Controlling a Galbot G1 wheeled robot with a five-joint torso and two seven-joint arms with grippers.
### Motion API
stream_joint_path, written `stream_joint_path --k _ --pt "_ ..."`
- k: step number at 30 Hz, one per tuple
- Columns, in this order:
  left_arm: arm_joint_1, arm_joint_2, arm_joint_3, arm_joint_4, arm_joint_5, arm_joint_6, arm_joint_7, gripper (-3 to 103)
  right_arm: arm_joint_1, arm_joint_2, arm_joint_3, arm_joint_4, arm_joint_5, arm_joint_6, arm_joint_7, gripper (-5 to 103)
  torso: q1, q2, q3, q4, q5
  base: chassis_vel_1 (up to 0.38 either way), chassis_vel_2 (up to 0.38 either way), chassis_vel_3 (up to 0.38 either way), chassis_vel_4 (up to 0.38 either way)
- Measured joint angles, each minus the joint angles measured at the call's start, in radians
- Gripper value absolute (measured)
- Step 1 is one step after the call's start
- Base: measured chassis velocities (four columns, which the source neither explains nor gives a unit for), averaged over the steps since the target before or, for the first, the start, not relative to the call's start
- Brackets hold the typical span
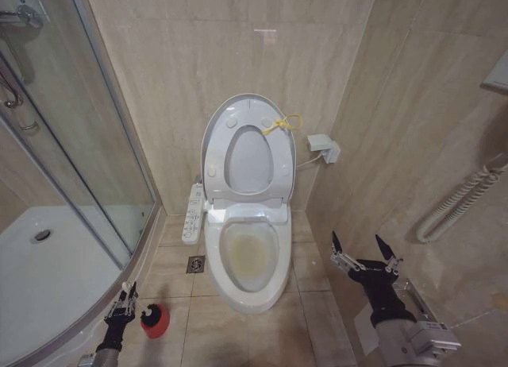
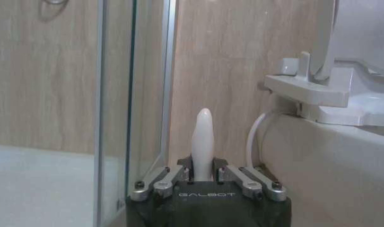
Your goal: Open the toilet lid, clean the toilet bowl with a toilet brush, close the toilet lid, and flush.
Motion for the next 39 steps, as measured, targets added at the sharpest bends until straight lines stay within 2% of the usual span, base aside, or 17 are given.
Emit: stream_joint_path --k 7,16,24,31,36,37,39 --pt "-0.011 -0.025 0.005 0.061 0.023 0.0 -0.021 20 0.0 0.0 0.0 0.0 0.0 0.0 0.0 100 0.0 0.0 0.0 0.0 0.0 0.0 0.0 0.0 0.0" --pt "-0.026 -0.028 -0.004 0.161 0.054 -0.006 -0.013 20 0.0 0.0 0.0 0.0 0.0 0.0 0.0 100 0.0 0.0 0.0 0.0001 0.0008 0.0 0.0 0.0 0.0" --pt "-0.008 -0.03 -0.003 0.147 0.056 -0.007 -0.031 20 0.0 0.0 0.0 0.0 0.0 0.0 0.0 100 0.0 0.0 0.0 0.0002 0.0001 0.0 0.0 0.0 0.0" --pt "-0.05 -0.028 0.009 0.16 0.014 -0.002 -0.007 20 0.0 0.0 0.0 0.0 0.0 0.0 0.0 100 0.0 0.0 0.0 -0.0001 -0.0003 0.0 0.0 0.0 0.0" --pt "-0.029 -0.03 0.016 0.123 0.013 0.004 -0.035 20 0.0 0.0 0.0 0.0 0.0 0.0 0.0 100 0.0 0.0 0.0 0.0 -0.0006 0.0 0.0 0.0 0.0" --pt "-0.022 -0.03 0.016 0.12 0.013 0.004 -0.037 28 0.0 0.0 0.0 0.0 0.0 0.0 0.0 100 0.0 0.0 0.0 0.0003 -0.001 0.0 0.0 0.0 0.0" --pt "-0.018 -0.03 0.015 0.116 0.013 0.004 -0.039 28 0.0 0.0 0.0 0.0 0.0 0.0 0.0 100 0.0 0.0 0.0 0.0003 -0.001 0.0 0.0 0.0 0.0"
